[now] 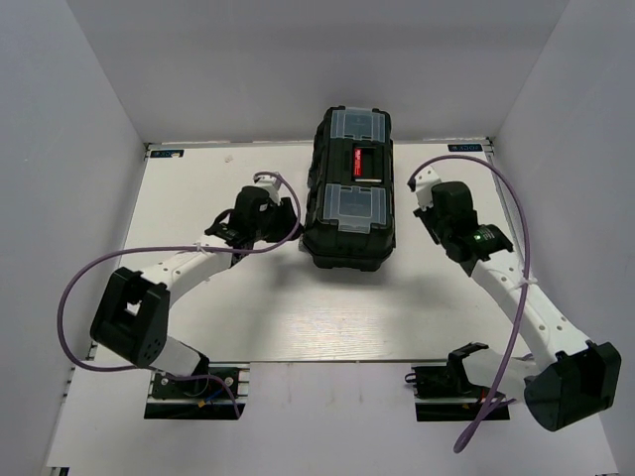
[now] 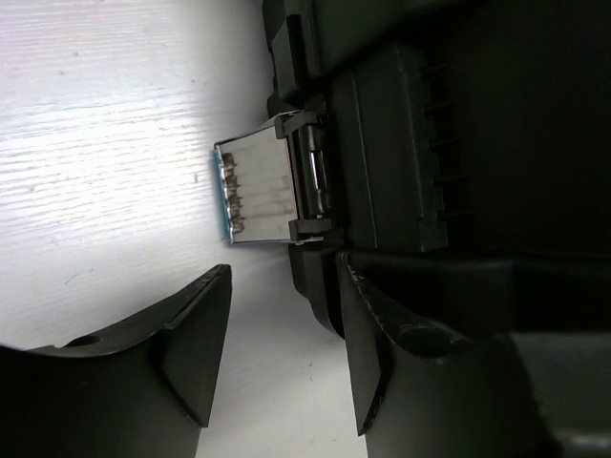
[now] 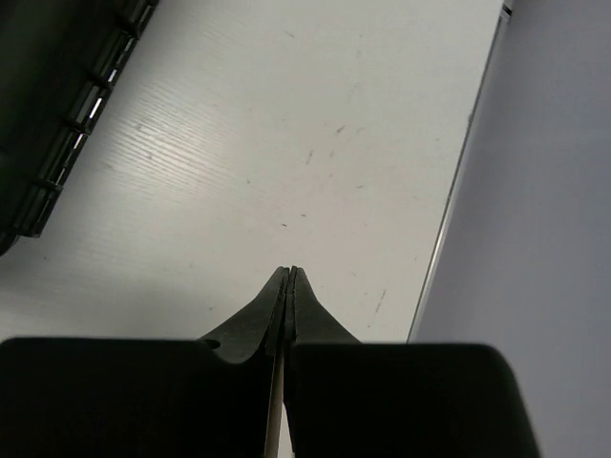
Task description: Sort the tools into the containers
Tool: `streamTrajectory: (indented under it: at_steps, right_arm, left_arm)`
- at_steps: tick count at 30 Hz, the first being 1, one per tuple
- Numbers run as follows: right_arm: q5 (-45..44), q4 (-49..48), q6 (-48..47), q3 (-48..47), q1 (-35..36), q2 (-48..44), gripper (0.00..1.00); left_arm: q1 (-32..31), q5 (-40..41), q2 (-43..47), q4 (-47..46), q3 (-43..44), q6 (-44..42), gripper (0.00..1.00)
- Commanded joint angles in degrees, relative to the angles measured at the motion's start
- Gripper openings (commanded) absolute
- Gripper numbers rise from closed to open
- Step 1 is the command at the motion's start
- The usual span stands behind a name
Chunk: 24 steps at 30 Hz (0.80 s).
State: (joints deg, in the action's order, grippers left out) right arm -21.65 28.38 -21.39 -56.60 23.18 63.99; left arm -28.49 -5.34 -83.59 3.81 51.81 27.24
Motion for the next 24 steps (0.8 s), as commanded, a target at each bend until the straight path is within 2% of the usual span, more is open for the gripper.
streamTrajectory:
  at_steps: [1, 8, 11, 14, 17, 18, 19, 21, 23, 24]
  right_arm:
    - [-3.40, -2.63, 1.26, -1.58, -1.47, -1.06, 0.00]
    - [-0.24, -2.54, 3.71, -3.17, -4.10, 0.08, 0.00]
    - [0.81, -2.45, 4.07, -3.52, -5.16, 0.26, 0.00]
    - [1.87, -1.93, 4.07, -4.13, -6.21, 0.17, 0.00]
    - [5.36, -0.61, 3.98, -5.27, -6.74, -0.35, 0.19]
    - [6.35, 0.78, 3.98, -5.97, -6.92, -0.35, 0.38]
    - [6.97, 1.23, 4.07, -6.07, -7.09, -0.44, 0.46]
    - [10.57, 2.29, 4.34, -6.94, -7.36, 0.26, 0.67]
    - [14.42, 3.86, 5.47, -7.73, -7.62, 0.79, 0.75]
    - [15.05, 4.40, 6.00, -8.61, -7.62, 1.31, 0.84]
  left_arm:
    - [-1.48, -11.33, -1.22, -3.55, 3.30, -1.04, 0.60]
    - [-3.15, -16.80, -3.15, -2.77, 5.58, -3.95, 0.59]
    - [-3.15, -15.58, -3.16, -2.23, 5.58, -3.95, 0.59]
    - [-2.63, -10.67, -0.62, 0.83, 5.06, -3.95, 0.59]
    - [-2.10, 0.56, 4.56, 7.06, 5.05, -2.81, 0.69]
    - [-1.57, 4.95, 5.97, 10.30, 5.05, -2.81, 0.71]
    - [-1.57, 6.56, 7.29, 11.73, 5.66, -2.81, 0.80]
    - [-1.57, 10.94, 11.16, 15.24, 6.20, -2.81, 0.86]
    - [-1.57, 12.98, 13.36, 17.10, 7.25, -3.68, 0.93]
    - [-1.57, 13.60, 15.02, 18.84, 7.25, -5.17, 0.96]
